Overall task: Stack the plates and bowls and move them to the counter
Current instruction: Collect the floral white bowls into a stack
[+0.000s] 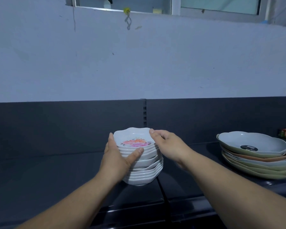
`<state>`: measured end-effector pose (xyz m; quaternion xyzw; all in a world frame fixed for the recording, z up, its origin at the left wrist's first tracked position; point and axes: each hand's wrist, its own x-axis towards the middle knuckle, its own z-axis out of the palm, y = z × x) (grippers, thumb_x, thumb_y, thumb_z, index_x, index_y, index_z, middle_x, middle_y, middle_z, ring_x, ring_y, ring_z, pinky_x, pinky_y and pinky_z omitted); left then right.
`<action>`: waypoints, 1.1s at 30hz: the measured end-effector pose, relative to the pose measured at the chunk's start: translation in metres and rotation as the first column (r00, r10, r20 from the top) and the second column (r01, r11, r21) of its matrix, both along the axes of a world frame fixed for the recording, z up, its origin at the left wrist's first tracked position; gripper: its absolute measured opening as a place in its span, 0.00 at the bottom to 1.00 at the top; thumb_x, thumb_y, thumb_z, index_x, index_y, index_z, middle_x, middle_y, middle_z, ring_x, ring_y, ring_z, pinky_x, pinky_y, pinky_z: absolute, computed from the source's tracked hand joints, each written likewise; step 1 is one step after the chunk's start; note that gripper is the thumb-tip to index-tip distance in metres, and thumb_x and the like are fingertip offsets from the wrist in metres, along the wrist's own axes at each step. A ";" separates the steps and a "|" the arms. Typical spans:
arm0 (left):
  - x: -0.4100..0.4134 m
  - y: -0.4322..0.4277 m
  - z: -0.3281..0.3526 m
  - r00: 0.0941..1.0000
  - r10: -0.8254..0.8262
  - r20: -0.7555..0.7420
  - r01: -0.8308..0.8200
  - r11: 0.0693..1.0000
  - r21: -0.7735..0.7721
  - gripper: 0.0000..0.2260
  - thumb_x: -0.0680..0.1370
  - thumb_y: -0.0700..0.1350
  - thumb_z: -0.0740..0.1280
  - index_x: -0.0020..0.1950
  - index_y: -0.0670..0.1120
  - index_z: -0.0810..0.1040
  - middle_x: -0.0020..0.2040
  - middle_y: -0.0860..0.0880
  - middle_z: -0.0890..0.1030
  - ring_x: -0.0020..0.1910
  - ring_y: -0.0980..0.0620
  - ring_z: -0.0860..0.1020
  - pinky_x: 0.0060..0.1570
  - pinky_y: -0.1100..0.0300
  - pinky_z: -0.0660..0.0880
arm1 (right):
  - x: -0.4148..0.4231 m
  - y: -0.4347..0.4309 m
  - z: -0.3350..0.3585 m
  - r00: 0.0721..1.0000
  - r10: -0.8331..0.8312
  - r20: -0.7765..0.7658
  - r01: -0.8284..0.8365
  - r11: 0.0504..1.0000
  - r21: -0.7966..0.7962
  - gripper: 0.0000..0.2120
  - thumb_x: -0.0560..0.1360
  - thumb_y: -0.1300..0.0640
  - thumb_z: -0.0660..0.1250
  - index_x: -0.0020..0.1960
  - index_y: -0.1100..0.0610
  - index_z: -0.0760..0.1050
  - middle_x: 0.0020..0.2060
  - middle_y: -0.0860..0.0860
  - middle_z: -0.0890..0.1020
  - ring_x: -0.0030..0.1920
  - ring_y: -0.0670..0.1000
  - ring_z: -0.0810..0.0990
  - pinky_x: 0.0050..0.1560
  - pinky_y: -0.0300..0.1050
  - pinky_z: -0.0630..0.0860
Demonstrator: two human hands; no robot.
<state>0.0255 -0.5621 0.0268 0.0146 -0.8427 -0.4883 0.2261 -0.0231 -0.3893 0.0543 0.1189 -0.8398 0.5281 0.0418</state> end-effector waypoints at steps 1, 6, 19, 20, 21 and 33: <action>0.000 -0.001 0.001 1.000 0.000 -0.005 0.000 1.000 -0.007 0.53 0.66 0.63 0.72 0.78 0.50 0.41 0.77 0.51 0.58 0.74 0.50 0.61 0.71 0.54 0.61 | 0.001 -0.001 -0.001 1.000 -0.007 0.001 0.007 1.000 0.019 0.35 0.69 0.28 0.59 0.69 0.47 0.72 0.65 0.46 0.77 0.64 0.49 0.75 0.67 0.51 0.71; 0.001 -0.001 0.001 0.999 0.005 -0.034 -0.005 1.000 -0.001 0.52 0.66 0.59 0.75 0.78 0.49 0.44 0.77 0.50 0.55 0.74 0.50 0.58 0.70 0.55 0.59 | -0.004 0.000 -0.006 0.999 -0.048 -0.002 0.048 0.999 0.025 0.32 0.74 0.30 0.56 0.69 0.49 0.72 0.65 0.46 0.77 0.65 0.49 0.74 0.67 0.51 0.70; 0.005 -0.002 -0.006 0.996 0.075 -0.044 -0.074 0.997 0.021 0.47 0.66 0.59 0.74 0.77 0.51 0.51 0.74 0.48 0.59 0.73 0.49 0.59 0.69 0.54 0.60 | -0.014 -0.008 -0.011 0.996 -0.092 -0.007 0.090 0.987 -0.136 0.42 0.62 0.23 0.59 0.68 0.47 0.72 0.64 0.45 0.78 0.63 0.49 0.77 0.66 0.52 0.72; 0.005 -0.003 -0.008 0.996 0.075 -0.048 -0.074 0.997 0.014 0.46 0.66 0.60 0.74 0.76 0.52 0.53 0.73 0.48 0.59 0.72 0.50 0.60 0.69 0.54 0.60 | -0.014 -0.008 -0.012 0.996 -0.089 -0.010 0.087 0.988 -0.131 0.41 0.63 0.24 0.59 0.68 0.47 0.72 0.65 0.46 0.77 0.64 0.49 0.76 0.66 0.53 0.72; 0.005 -0.005 -0.010 0.996 0.073 -0.053 -0.073 0.997 0.006 0.44 0.66 0.60 0.74 0.76 0.52 0.54 0.73 0.48 0.60 0.72 0.50 0.60 0.68 0.55 0.61 | -0.013 -0.009 -0.013 0.996 -0.083 -0.012 0.081 0.990 -0.120 0.40 0.65 0.25 0.59 0.69 0.48 0.71 0.65 0.46 0.77 0.64 0.49 0.75 0.66 0.53 0.72; -0.005 -0.013 -0.008 0.997 -0.081 -0.003 0.081 0.994 0.071 0.38 0.68 0.67 0.55 0.75 0.52 0.54 0.67 0.51 0.72 0.61 0.53 0.73 0.57 0.62 0.66 | -0.001 -0.002 -0.016 0.999 0.024 -0.033 -0.023 1.000 0.021 0.38 0.71 0.32 0.64 0.76 0.46 0.60 0.72 0.48 0.69 0.69 0.50 0.69 0.67 0.45 0.67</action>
